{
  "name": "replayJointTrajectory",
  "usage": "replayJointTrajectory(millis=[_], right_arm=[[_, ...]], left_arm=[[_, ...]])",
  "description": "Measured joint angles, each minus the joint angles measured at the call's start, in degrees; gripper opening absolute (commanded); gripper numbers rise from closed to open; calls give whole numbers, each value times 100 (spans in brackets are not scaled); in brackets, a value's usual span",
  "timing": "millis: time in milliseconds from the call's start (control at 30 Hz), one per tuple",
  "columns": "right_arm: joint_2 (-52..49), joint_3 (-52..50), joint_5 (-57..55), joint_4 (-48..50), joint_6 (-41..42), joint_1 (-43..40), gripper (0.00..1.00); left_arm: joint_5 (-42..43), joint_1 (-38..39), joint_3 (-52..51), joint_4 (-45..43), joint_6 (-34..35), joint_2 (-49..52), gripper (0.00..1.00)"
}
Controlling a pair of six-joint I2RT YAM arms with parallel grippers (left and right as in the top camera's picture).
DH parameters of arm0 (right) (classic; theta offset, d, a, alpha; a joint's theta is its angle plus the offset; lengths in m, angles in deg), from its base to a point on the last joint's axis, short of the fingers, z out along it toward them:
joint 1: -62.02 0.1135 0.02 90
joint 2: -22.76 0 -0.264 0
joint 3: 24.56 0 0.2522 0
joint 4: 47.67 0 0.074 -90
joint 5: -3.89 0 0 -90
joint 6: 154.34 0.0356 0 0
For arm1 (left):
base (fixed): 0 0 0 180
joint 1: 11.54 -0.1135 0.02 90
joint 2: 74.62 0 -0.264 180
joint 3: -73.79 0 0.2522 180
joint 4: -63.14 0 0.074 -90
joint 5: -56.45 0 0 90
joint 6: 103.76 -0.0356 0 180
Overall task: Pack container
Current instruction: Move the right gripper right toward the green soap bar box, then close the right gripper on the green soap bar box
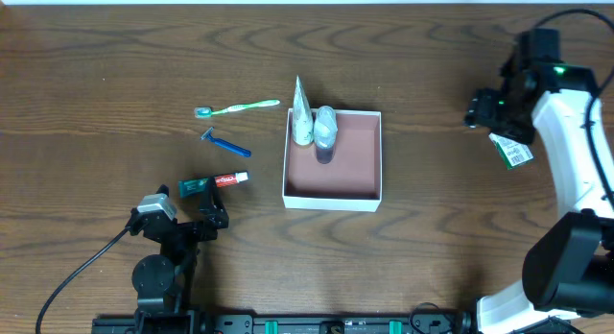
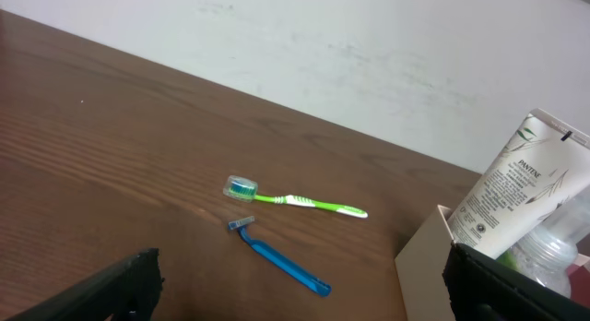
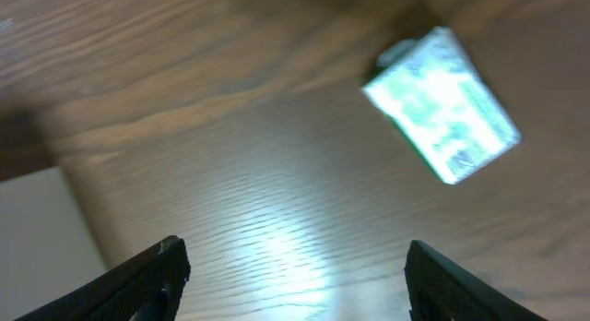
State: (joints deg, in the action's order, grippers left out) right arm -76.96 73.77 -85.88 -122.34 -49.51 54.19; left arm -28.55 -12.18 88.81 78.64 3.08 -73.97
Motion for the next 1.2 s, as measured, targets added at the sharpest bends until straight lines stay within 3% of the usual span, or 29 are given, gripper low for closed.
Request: replayJointTrajectory(millis=[467,667,967,1200], right_arm=[[4,-852,-313,341,1366,-1021,86],[4,-1373,-417,1054,1961,-1257,99],[4,-1910,-234,2540,2223,-1266,99],[-2,-1956,-129,2905,2247,-1266,99]], left_arm=[[2,0,0,0,0,0,98],[2,0,0,0,0,0,98],[0,0,0,0,-2,0,98],[0,0,0,0,0,0,98]])
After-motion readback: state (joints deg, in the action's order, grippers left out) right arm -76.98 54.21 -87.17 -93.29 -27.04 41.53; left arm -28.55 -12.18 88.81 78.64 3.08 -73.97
